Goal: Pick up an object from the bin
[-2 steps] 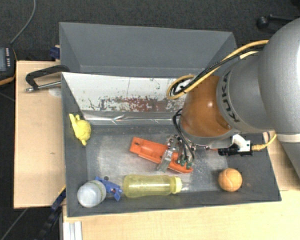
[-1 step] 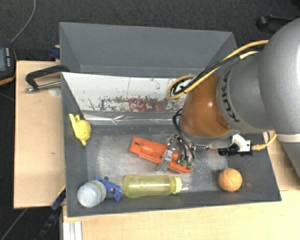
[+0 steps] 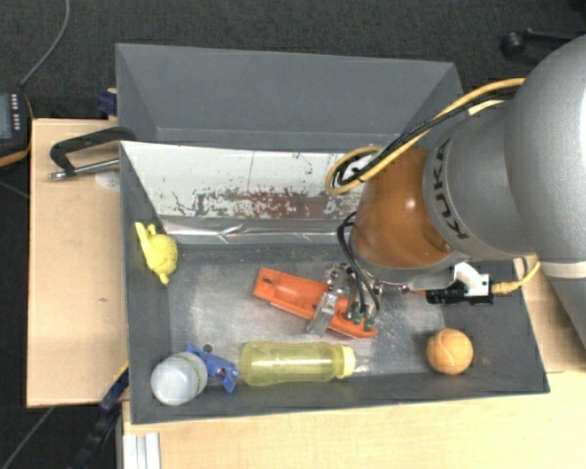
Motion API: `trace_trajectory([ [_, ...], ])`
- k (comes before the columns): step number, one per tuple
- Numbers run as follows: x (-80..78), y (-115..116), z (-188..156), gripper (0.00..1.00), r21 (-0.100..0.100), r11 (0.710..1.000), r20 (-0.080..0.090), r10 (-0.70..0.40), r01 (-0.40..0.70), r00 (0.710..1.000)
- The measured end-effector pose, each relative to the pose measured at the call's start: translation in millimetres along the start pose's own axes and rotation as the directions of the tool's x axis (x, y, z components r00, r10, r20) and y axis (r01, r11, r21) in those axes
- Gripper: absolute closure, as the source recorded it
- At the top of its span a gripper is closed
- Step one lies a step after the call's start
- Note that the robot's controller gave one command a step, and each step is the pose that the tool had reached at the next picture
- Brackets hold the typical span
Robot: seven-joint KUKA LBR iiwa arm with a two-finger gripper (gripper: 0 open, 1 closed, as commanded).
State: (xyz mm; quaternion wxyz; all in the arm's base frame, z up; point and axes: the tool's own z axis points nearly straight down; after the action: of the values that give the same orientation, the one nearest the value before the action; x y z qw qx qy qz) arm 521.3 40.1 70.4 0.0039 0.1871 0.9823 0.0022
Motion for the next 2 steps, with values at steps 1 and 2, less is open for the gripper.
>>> trace_trajectory([
  [1, 0.6, -0.2, -3.2, 1.00, 0.001, 1.000, -0.002, 0.000, 0.000, 1.000],
  [2, 2.2, -1.0, -19.2, 1.00, 0.003, 1.000, -0.007, 0.000, 0.000, 1.000],
])
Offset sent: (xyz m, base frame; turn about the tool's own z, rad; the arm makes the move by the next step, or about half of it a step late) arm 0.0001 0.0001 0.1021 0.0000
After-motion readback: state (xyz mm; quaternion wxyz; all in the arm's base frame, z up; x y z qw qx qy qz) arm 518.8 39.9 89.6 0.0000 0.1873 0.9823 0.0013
